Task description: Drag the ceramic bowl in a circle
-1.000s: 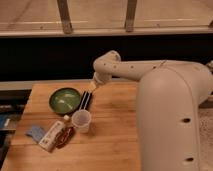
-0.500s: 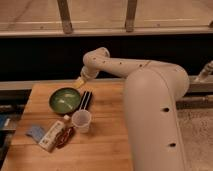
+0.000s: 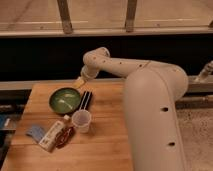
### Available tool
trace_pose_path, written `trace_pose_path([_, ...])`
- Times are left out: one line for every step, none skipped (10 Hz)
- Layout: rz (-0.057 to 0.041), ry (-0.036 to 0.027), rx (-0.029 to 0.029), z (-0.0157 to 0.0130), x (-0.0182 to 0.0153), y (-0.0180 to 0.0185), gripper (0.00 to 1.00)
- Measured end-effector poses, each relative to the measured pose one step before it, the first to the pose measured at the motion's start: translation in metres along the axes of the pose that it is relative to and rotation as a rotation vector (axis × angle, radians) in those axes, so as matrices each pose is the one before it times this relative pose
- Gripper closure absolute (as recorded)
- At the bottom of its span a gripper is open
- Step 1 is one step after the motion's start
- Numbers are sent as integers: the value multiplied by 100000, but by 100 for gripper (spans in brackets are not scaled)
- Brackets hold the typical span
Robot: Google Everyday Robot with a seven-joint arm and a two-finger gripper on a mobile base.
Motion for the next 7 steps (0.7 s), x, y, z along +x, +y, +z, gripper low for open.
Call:
trace_pose_path([-2183,1735,-2287,1193,-218,1080,20])
trace_pose_path([-1390,1289,-1708,772,-95,597,20])
trace_pose_path([-1487,1429,-2171,833,-5,450,20])
trace_pose_path([-980,791,-1939,734,-11,360,20])
trace_pose_path([-786,331,-1309,403,-158,334,20])
trace_pose_path([-1007,596,-1490,601,-127,381,20])
trace_pose_path([-933,612,-1988,728,-157,444,20])
